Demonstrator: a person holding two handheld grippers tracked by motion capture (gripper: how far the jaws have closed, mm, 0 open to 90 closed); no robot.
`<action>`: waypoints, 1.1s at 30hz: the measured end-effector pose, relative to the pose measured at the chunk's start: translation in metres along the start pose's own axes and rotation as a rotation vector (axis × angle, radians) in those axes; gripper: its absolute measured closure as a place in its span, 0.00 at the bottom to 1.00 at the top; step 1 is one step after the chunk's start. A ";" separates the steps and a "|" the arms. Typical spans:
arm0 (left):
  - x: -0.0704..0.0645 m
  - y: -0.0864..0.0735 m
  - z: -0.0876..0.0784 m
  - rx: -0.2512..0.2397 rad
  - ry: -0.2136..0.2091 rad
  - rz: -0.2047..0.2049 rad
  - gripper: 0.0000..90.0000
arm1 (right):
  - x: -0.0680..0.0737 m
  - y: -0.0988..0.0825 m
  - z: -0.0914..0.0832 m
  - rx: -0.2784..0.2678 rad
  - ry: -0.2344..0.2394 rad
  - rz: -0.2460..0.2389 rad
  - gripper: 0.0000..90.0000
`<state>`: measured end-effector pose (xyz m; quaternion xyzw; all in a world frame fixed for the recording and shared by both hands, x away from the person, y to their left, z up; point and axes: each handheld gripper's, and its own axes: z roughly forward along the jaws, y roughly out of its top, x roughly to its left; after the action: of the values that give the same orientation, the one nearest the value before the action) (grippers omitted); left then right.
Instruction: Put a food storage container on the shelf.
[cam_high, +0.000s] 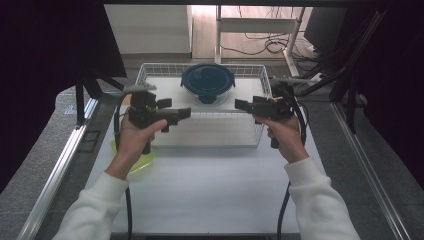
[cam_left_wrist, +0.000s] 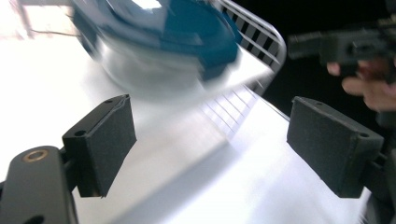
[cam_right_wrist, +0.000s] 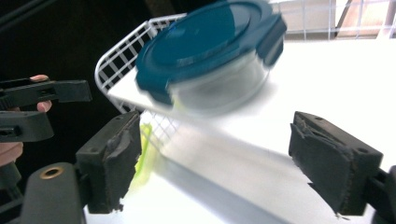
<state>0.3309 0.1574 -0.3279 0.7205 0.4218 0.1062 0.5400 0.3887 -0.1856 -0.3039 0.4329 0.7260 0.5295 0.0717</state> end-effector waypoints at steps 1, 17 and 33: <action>-0.002 -0.009 -0.002 0.009 -0.006 0.002 0.17 | 0.001 -0.007 -0.005 -0.001 0.004 -0.013 0.21; -0.015 -0.110 -0.007 0.111 0.070 0.103 0.20 | -0.006 -0.110 -0.023 0.022 0.061 -0.024 0.29; -0.004 -0.167 -0.012 0.220 0.135 0.042 0.20 | -0.007 -0.191 -0.007 0.192 -0.022 -0.136 0.30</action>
<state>0.2387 0.1726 -0.4672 0.7755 0.4510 0.1189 0.4256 0.2839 -0.2079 -0.4618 0.3933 0.8003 0.4465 0.0736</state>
